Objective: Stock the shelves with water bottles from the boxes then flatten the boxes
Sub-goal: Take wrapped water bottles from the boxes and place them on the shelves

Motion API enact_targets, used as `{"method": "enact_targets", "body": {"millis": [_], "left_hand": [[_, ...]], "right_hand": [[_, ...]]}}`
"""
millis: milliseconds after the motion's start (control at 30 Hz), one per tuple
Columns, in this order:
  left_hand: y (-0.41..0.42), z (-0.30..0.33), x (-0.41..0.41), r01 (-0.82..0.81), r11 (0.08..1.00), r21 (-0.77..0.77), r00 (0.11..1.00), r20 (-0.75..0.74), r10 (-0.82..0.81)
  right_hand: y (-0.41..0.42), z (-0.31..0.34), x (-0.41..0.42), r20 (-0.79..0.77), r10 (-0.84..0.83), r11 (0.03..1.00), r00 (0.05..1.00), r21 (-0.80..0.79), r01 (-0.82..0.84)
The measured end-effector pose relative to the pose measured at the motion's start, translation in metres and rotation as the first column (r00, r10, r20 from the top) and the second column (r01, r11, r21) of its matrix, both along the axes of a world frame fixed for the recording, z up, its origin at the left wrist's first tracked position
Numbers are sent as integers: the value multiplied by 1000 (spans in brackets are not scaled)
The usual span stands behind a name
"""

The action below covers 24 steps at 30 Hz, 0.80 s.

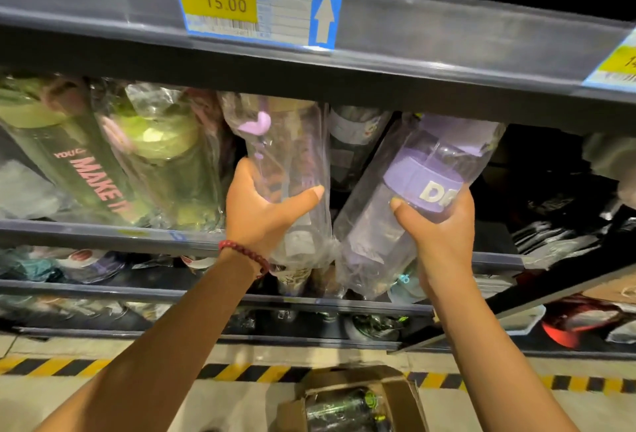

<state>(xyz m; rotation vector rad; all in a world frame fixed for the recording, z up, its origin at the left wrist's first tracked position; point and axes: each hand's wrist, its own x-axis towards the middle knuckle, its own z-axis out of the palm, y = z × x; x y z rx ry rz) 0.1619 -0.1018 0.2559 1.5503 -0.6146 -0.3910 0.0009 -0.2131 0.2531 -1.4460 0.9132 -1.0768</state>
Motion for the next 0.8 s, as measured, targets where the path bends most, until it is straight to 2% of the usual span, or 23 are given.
{"method": "enact_targets", "body": {"millis": [133, 433, 700, 800], "left_hand": [[-9, -4, -2, -34, 999, -25, 999, -6, 33], [-24, -14, -3, -105, 994, -20, 994, 38, 106], [-27, -20, 12, -154, 987, 54, 986, 80, 150], [-26, -24, 15, -165, 984, 69, 983, 90, 158]], "right_hand": [[-7, 5, 1, 104, -108, 993, 989, 64, 102], [-10, 2, 11, 296, -191, 977, 936, 146, 153], [-9, -5, 34, 383, -217, 966, 898, 215, 142], [-8, -12, 40, 364, -195, 969, 911, 216, 121]]}}
